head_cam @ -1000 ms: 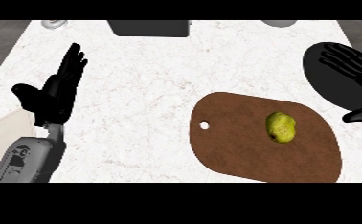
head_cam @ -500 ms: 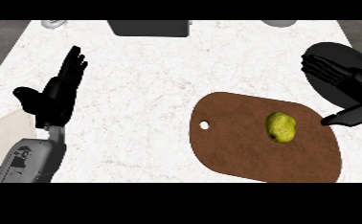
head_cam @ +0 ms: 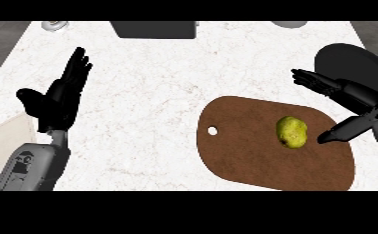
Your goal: Pick the pear from the cutting board and place it in the pan
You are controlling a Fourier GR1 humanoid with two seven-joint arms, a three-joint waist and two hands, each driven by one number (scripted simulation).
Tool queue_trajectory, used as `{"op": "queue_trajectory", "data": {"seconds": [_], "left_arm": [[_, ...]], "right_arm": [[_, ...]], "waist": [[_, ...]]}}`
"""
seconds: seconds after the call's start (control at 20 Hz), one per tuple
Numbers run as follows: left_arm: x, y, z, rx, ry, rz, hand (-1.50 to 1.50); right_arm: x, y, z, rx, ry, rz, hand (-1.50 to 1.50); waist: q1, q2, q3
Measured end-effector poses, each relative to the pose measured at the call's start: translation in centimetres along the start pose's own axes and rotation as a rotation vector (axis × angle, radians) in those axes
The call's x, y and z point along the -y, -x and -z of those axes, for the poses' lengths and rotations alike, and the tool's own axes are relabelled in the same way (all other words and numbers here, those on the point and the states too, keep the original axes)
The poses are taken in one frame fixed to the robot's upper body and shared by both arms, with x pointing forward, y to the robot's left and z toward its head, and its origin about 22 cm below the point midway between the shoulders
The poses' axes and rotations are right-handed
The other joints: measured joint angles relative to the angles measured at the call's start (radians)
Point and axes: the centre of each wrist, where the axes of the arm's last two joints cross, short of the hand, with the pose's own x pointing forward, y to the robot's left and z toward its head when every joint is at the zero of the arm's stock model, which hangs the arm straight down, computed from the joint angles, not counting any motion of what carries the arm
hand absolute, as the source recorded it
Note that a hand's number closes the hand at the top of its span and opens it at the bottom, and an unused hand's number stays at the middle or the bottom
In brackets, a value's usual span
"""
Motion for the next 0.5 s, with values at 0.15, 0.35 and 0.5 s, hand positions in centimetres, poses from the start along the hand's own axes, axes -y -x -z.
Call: {"op": "queue_trajectory", "data": {"seconds": [0.15, 0.35, 0.5], "left_arm": [[0.3, 0.4, -0.1, 0.002, -0.001, 0.004, 0.00], [-0.1, 0.4, -0.1, -0.001, -0.003, 0.001, 0.00], [-0.5, 0.3, -0.1, -0.001, -0.009, 0.006, 0.00]], "right_arm": [[-0.6, 0.3, 0.4, 0.004, -0.020, -0.029, -1.50], [-1.1, 0.5, 1.3, 0.003, -0.039, -0.065, -1.50], [-1.2, 0.6, 1.6, -0.015, -0.062, -0.129, -1.50]], "waist": [[0.000, 0.001, 0.000], [0.001, 0.000, 0.000], [0.002, 0.000, -0.001]]}}
